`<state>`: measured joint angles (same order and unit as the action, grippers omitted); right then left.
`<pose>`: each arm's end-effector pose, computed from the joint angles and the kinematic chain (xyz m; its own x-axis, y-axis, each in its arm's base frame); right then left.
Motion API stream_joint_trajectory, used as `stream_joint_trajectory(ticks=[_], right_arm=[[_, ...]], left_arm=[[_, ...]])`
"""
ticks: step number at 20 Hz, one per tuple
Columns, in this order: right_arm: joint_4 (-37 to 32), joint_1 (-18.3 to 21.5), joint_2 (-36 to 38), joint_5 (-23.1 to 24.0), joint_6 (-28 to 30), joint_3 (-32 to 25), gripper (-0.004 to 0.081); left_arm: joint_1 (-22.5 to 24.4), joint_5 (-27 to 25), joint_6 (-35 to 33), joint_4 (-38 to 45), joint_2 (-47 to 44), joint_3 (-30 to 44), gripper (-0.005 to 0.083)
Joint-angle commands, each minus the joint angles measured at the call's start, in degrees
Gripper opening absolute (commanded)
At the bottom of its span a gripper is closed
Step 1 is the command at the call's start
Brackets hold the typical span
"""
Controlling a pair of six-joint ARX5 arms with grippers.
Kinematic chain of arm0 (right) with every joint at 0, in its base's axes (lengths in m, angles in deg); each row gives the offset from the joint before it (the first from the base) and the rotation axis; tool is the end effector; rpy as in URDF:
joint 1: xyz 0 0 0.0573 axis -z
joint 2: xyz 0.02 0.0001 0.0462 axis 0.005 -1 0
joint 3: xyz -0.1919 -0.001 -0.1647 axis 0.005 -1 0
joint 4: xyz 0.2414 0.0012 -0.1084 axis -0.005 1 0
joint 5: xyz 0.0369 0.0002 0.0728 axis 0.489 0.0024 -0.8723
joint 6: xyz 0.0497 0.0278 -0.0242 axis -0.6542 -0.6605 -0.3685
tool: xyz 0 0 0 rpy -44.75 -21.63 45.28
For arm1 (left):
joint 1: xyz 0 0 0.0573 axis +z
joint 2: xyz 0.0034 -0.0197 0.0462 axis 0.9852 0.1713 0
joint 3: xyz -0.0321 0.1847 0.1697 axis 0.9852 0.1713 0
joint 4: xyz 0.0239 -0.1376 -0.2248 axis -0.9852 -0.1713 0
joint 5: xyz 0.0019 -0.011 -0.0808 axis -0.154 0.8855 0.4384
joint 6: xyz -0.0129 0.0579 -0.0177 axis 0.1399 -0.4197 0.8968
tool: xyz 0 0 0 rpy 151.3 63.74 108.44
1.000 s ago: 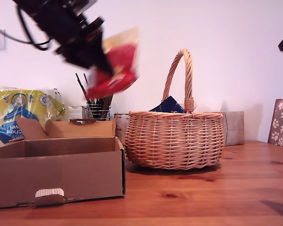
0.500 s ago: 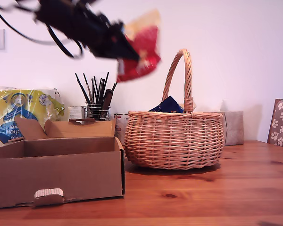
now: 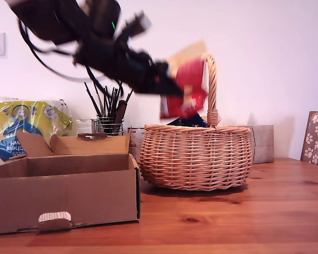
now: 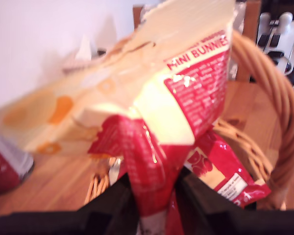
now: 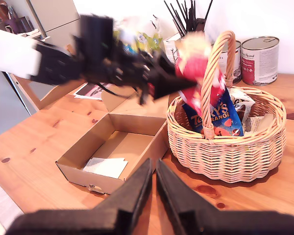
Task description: Move the bags of Easter eggs from the cardboard box on the left into the woven basket on the right side.
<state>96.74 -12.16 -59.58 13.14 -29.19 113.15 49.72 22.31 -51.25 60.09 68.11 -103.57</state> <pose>0.1063 0.0435 0.2902 0.7364 0.6424 -0.2121 -0.6134 0.7663 0.1911 0.3791 -0.2441 0.2018 0.5030 -0.8053 -0.3139 0.8602 0.5016 0.0915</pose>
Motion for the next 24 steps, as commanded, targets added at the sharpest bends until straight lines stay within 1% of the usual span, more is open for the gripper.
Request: stream_joint_trajectory(ticks=[1,4,9,10,11,12,13,19,20,21,22,23,24], right_arm=[[-0.24,0.07,0.13,0.00,0.11,-0.28,-0.0010],[-0.20,0.07,0.13,-0.02,0.11,-0.28,-0.0011],[0.55,0.07,0.13,-0.02,0.11,-0.28,-0.0010],[0.72,0.07,0.13,-0.02,0.13,-0.28,-0.0011],[0.90,0.07,0.13,-0.04,0.13,-0.28,-0.0010],[1.11,0.07,0.13,-0.04,0.11,-0.28,-0.0011],[1.27,0.07,0.13,-0.04,0.13,-0.28,-0.0010],[2.27,0.09,0.09,0.04,0.33,-0.28,-0.0010],[2.29,0.09,0.09,0.28,0.72,-0.28,-0.0011],[2.32,0.09,0.09,1.44,1.70,-0.28,-0.0011],[2.34,0.09,0.09,2.60,3.34,-0.28,-0.0011],[2.32,0.09,0.09,3.91,4.66,-0.28,-0.0011],[2.25,0.09,0.09,5.99,5.81,-0.28,-0.0011]], left_arm=[[-0.46,-0.26,0.46,-0.63,1.97,0.09,0.0163],[-0.52,-1.20,0.46,-1.57,1.97,0.09,0.0164],[-0.81,-1.33,1.16,-2.03,1.90,0.09,0.0172],[-0.90,-1.27,1.77,-2.14,1.79,0.09,0.0249],[-1.01,-1.36,2.69,-2.49,1.53,0.09,0.0393],[-1.03,-1.70,2.86,-3.65,1.03,0.02,0.0564],[-1.09,-1.99,2.86,-5.46,0.11,-0.02,0.0650],[-1.16,-2.99,2.49,-17.64,-10.67,-0.02,0.0650],[-1.14,-3.19,2.60,-20.33,-12.83,-0.02,0.0612],[-1.14,-4.02,2.60,-23.08,-14.67,-0.02,0.0530],[-1.14,-4.39,2.34,-25.75,-16.37,-0.02,0.0383],[-1.09,-5.09,2.19,-28.02,-17.86,-0.02,0.0178],[-1.09,-5.20,0.81,-30.34,-19.08,-0.02,-0.0008]])
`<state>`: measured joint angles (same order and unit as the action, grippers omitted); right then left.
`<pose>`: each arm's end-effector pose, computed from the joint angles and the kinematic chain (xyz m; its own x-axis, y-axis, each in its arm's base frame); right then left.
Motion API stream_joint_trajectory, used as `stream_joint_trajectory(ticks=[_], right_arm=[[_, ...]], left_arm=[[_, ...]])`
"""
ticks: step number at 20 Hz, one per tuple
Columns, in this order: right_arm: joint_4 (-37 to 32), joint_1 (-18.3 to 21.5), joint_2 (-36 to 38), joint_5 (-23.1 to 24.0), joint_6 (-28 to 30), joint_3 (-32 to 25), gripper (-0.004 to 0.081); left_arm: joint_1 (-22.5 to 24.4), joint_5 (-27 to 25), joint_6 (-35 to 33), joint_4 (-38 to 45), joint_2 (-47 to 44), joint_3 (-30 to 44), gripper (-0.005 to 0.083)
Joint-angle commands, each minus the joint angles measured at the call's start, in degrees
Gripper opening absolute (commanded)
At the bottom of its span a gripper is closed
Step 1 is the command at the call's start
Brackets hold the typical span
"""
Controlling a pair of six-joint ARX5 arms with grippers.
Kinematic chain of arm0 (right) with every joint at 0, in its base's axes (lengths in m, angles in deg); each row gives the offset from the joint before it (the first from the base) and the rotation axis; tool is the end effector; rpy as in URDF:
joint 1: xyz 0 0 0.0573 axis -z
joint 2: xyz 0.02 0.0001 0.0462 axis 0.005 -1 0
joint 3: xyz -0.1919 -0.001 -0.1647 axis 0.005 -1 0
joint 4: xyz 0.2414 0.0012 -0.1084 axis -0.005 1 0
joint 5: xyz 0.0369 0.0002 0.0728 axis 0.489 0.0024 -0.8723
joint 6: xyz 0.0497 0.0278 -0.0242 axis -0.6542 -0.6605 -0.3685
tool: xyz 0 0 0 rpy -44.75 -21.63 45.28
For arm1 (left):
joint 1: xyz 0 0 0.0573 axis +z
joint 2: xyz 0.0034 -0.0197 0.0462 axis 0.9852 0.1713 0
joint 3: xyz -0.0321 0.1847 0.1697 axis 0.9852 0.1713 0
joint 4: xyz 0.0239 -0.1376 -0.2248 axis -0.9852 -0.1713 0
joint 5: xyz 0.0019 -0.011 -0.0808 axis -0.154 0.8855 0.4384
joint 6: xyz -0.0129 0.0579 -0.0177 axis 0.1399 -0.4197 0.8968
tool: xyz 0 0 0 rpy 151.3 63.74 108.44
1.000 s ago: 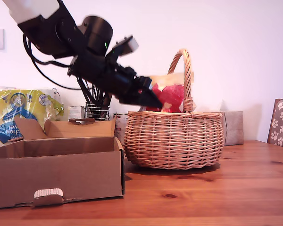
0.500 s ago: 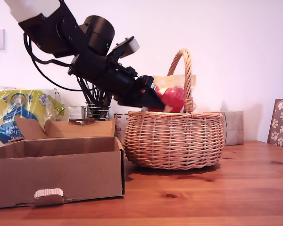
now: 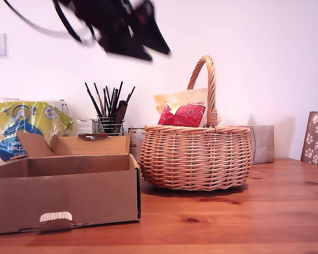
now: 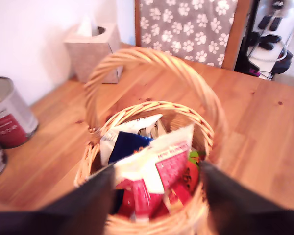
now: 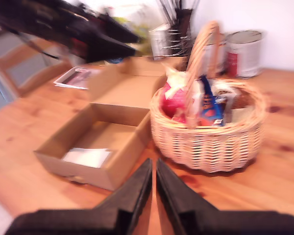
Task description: Move the bags of Easter eggs from the cardboard box on the left into the woven basket on the right side.
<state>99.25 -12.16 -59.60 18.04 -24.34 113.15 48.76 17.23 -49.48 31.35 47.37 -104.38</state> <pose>0.1073 0.0404 0.2853 0.7775 0.5725 -0.2601 -0.5659 0.8174 0.1076 0.3141 -0.2093 0.3015 0.5193 -0.7367 -0.4332 0.8272 0.5606 0.0384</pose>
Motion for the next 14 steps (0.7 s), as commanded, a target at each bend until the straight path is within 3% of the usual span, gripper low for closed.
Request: stream_joint_trajectory(ticks=[1,6,10,14], right_arm=[[-0.31,0.09,0.11,3.06,2.62,-0.31,-0.0011],[-5.29,0.07,0.11,8.59,2.23,-0.74,-0.0011],[-13.68,0.04,0.11,14.47,-2.08,-3.58,-0.0011],[-21.49,-2.25,0.11,14.45,-1.57,-7.91,-0.0011]], left_arm=[[-0.13,-1.03,-1.42,-2.95,0.57,0.83,-0.0013],[-0.13,-5.97,1.27,-3.54,-7.06,6.45,-0.0014],[-0.13,-10.93,4.79,5.79,-17.92,19.80,-0.0016],[-0.44,-18.69,9.31,13.62,-29.66,32.61,-0.0016]])
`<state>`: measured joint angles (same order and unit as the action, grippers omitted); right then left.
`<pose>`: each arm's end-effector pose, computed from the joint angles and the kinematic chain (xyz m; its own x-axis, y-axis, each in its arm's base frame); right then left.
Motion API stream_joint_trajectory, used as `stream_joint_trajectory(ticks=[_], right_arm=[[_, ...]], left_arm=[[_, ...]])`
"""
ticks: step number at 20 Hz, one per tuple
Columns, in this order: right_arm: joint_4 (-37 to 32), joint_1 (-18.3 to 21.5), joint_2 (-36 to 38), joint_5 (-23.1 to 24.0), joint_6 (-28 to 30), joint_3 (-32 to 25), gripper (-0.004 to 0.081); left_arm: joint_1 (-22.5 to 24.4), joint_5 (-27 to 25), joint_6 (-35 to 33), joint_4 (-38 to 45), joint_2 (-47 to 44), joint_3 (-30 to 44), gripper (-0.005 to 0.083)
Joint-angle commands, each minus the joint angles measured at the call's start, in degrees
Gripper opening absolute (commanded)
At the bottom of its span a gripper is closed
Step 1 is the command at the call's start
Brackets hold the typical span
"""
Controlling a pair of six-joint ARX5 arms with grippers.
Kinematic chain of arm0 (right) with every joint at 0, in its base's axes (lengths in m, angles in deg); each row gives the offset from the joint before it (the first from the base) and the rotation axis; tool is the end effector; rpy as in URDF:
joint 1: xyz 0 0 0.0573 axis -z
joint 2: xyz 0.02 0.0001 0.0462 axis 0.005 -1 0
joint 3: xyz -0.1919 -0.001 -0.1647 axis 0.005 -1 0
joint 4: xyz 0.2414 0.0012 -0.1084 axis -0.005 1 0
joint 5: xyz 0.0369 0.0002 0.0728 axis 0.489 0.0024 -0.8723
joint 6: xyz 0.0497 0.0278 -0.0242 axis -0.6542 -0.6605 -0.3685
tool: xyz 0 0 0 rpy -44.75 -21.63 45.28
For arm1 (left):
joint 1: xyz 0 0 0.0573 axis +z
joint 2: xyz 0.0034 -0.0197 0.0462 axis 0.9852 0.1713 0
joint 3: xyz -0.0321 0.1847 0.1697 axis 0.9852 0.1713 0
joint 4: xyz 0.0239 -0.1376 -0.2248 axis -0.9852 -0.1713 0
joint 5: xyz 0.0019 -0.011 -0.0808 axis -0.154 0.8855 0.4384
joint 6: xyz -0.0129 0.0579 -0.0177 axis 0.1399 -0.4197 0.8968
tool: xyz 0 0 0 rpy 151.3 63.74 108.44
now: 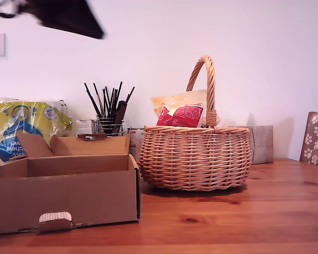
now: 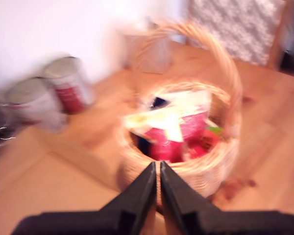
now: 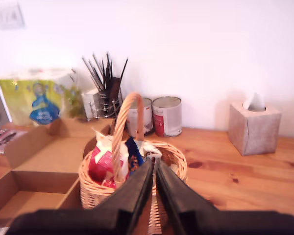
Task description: Move the bags of Easter eggs from the cardboard box on the left into the woven basket on the right side.
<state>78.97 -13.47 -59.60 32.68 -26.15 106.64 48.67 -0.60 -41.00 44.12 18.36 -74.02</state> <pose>0.1286 0.0377 0.2834 0.9251 0.3770 -0.0457 -0.3757 0.9261 0.0351 0.2249 -0.1405 0.2815 0.7887 -0.5478 -0.2790 0.5839 0.8095 0.0615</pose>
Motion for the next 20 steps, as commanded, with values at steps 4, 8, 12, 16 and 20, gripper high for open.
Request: stream_joint_trajectory(ticks=[4,8,12,16,20], right_arm=[[-3.15,-5.77,0.11,0.92,4.02,-3.02,-0.0011],[-4.85,-7.89,0.11,4.48,4.74,-3.13,-0.0011],[-2.14,-7.93,0.11,4.50,3.34,-3.10,-0.0011],[3.85,-7.93,0.11,4.48,3.34,-3.10,-0.0011],[9.92,-7.93,0.11,4.50,3.34,-3.10,-0.0011]], left_arm=[[-2.08,-5.73,3.08,3.72,-13.05,12.83,-0.0016],[-3.26,-9.92,4.83,0.00,-25.07,17.49,-0.0016],[-3.32,-9.84,4.70,-3.13,-30.34,17.49,-0.0016],[-3.28,-10.01,4.61,-4.33,-30.51,17.49,-0.0016],[-3.28,-9.70,4.61,-6.69,-29.51,17.49,-0.0016]])
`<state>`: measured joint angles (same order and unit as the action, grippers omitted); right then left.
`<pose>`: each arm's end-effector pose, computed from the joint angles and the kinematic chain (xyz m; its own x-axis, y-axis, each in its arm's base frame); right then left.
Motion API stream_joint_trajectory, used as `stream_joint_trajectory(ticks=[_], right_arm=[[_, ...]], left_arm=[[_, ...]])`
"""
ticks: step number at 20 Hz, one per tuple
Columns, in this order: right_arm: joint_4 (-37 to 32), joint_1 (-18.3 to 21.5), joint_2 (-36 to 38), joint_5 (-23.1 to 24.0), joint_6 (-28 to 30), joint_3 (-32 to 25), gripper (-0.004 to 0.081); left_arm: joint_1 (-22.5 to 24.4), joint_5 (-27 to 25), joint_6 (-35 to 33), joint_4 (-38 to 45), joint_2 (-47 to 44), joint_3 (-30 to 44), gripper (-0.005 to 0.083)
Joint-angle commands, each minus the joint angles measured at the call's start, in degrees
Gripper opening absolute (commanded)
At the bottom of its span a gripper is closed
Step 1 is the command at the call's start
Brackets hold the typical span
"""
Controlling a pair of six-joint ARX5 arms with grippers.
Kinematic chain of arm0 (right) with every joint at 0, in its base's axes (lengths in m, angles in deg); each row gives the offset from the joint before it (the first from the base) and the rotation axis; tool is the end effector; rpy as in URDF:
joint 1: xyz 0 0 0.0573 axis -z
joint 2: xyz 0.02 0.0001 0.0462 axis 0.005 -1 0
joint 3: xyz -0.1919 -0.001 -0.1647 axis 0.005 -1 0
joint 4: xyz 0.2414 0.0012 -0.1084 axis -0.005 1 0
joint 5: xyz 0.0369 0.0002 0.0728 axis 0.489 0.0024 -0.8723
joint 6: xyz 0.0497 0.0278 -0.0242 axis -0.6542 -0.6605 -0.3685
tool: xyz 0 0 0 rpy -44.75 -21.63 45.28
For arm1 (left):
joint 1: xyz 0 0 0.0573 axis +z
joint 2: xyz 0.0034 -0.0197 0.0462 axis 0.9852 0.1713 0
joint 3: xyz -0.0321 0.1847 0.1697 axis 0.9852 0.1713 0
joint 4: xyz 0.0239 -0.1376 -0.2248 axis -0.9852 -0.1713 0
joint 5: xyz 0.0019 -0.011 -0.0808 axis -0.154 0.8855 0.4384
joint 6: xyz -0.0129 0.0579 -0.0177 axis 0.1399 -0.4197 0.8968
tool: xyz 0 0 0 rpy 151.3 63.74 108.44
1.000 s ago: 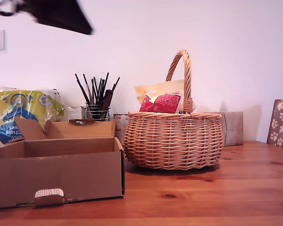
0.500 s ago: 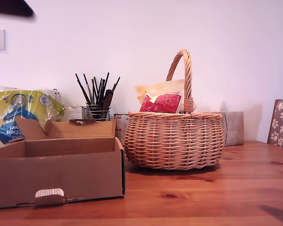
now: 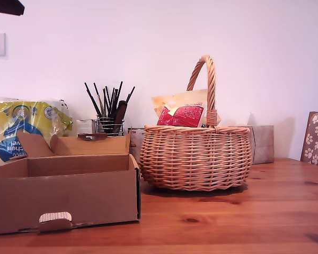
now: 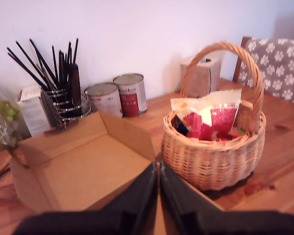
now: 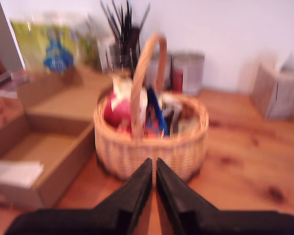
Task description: Move the bags of Easter eggs from the cardboard box on the left into the woven basket on the right side.
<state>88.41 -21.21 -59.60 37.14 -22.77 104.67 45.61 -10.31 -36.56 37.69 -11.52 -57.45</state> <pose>0.1240 0.0519 0.2534 0.8752 0.4187 -0.2424 -0.4344 0.9006 -0.0130 0.1430 -0.0927 0.2642 0.8721 -0.4620 -0.1614 0.4710 0.8819 0.0212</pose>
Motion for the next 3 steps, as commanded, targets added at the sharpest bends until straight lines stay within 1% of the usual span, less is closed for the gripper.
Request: stream_joint_trajectory(ticks=[1,3], right_arm=[[1.77,-0.20,0.11,0.04,-0.04,-1.14,-0.0011],[4.26,-0.20,0.11,0.02,-0.04,-1.14,-0.0011]], left_arm=[[-0.22,0.00,0.17,-0.85,0.79,0.92,-0.0016],[-0.22,0.00,0.20,-2.29,1.14,0.92,-0.0016]])
